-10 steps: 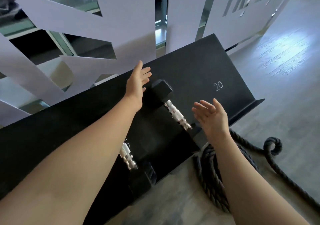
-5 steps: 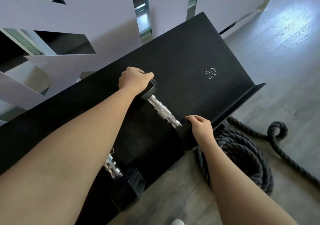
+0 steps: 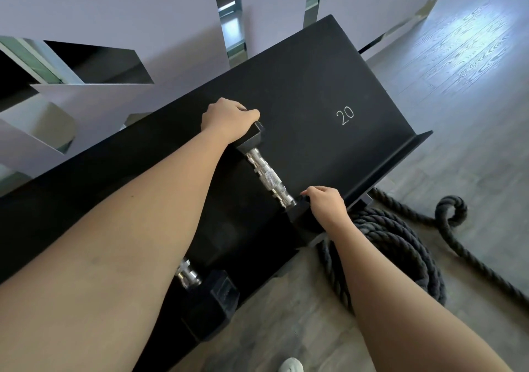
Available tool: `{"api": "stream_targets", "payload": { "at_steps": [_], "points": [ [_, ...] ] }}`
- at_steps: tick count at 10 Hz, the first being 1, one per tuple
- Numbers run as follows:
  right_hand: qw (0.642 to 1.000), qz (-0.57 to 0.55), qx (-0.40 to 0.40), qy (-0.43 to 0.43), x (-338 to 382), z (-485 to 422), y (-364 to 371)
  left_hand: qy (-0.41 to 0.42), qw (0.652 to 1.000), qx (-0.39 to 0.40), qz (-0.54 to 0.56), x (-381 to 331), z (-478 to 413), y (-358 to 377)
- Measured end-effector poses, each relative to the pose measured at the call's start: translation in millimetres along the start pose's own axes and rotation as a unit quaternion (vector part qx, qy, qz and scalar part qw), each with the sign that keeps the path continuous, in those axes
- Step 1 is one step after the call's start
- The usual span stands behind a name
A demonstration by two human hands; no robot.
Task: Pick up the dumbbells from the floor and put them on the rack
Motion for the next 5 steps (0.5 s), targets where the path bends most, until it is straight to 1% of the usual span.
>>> {"api": "stream_targets", "payload": {
  "at_steps": [2, 3, 4, 5],
  "points": [
    [1.000, -0.008, -0.014, 0.009, -2.7, 1.6, -0.2, 0.008, 1.000, 0.014, -0.016, 0.2, -1.2, 2.0],
    [1.000, -0.012, 0.004, 0.013, 4.7, 3.6, -2.4, 0.003, 0.998, 0.057, 0.030, 1.0, 4.6, 1.4],
    [0.996, -0.083, 0.011, 0.013, 21.4, 3.9, -3.5, -0.034, 0.988, 0.033, 0.146, 9.7, 13.0, -9.6],
    [0.986, -0.166, 0.024, -0.009, 68.3, 12.6, -7.5, -0.054, 0.973, -0.023, 0.225, 16.3, 32.0, -28.4]
  ]
}}
Point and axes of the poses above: each hand's wrist, its own z-axis away from the middle knuckle, its own y-axis out of the palm, x = y × z, the point moved 9 cm from there along -z, towards the middle knuckle, and after that the axes turned 9 degrees about -x, right-handed, at the moved point
